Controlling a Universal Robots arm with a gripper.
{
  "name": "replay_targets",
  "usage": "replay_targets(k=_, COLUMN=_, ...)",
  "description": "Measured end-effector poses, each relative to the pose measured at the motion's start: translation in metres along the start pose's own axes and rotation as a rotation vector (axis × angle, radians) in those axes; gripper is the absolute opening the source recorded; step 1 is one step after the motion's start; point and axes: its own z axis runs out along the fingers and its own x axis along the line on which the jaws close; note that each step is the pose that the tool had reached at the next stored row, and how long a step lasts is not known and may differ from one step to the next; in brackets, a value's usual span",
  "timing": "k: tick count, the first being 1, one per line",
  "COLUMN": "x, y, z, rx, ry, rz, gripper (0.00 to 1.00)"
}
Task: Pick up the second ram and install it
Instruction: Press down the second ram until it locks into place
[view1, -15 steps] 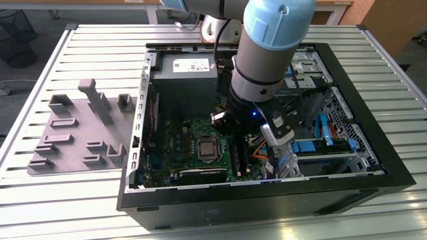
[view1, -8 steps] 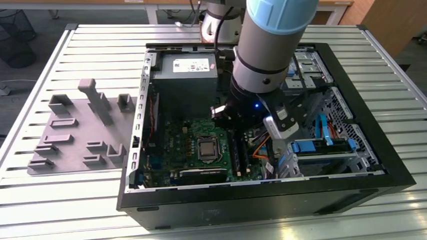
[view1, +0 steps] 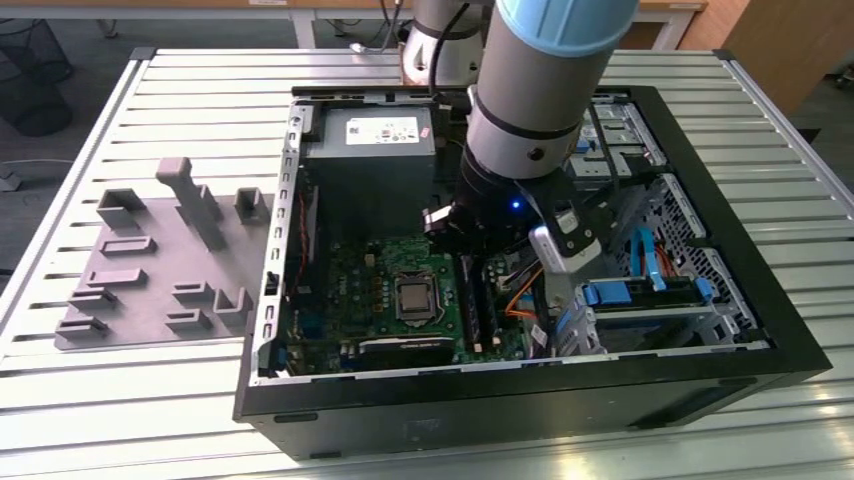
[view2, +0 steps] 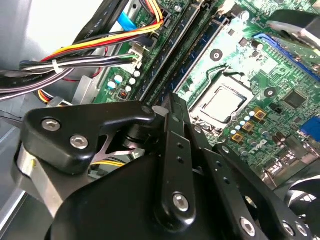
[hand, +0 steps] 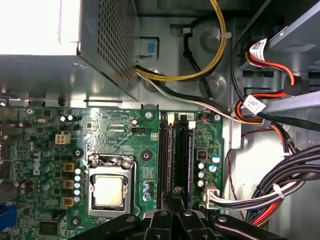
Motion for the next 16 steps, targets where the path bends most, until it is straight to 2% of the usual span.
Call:
replay_targets(k=6, x=-0.0004, y=-0.0003, z=0.0092, rx=0.0000, ry=0.0000, rz=-0.002, gripper=0.11)
replay_targets(k=16, x=-0.0006, y=-0.0006, z=0.0173, rx=0.0000, ry=0.0000, rz=-0.002, gripper=0.11)
